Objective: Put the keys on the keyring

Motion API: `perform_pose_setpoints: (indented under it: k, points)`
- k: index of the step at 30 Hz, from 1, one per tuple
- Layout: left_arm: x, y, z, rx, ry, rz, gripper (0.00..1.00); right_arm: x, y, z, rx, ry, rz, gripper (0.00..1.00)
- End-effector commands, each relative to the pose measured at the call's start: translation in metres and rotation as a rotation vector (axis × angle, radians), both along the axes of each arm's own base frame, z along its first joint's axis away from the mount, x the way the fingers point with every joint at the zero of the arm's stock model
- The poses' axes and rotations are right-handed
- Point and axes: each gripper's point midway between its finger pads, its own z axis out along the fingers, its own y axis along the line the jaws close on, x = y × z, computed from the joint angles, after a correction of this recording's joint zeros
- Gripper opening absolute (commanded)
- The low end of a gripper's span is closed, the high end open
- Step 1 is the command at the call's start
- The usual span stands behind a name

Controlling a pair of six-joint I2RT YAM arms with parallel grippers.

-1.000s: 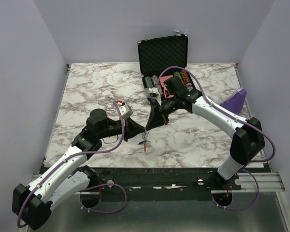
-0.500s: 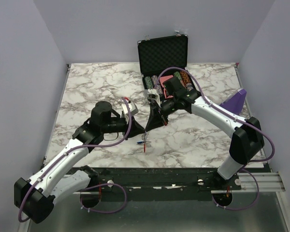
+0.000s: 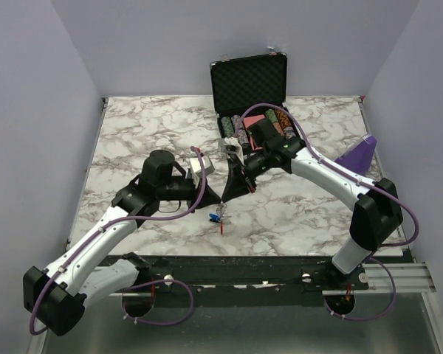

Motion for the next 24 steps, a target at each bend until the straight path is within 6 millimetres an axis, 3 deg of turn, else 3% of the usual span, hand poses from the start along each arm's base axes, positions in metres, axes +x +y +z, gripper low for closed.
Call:
perform_pose_setpoints:
  k: [1,3,7,11,16,24]
  points:
    - [0.001,0.002,0.008,-0.037,-0.066,0.011,0.00,-0.001,0.007,0.009,0.028,-0.016,0.023,0.00]
    - [0.003,0.003,0.007,-0.056,-0.057,0.046,0.00,-0.001,0.007,0.010,0.032,-0.014,0.024,0.07]
    - [0.003,0.003,0.010,-0.131,-0.072,0.089,0.00,-0.002,0.007,0.016,0.045,-0.006,0.027,0.32]
    - [0.008,0.006,0.016,-0.263,-0.094,0.177,0.00,-0.001,0.003,0.028,0.069,-0.008,0.025,0.46]
    - [0.014,0.017,0.035,-0.536,-0.125,0.312,0.00,0.007,-0.004,0.034,0.085,-0.025,-0.001,0.52]
    - [0.032,0.057,0.043,-0.823,-0.149,0.572,0.00,0.022,-0.012,0.032,0.077,-0.071,-0.053,0.53]
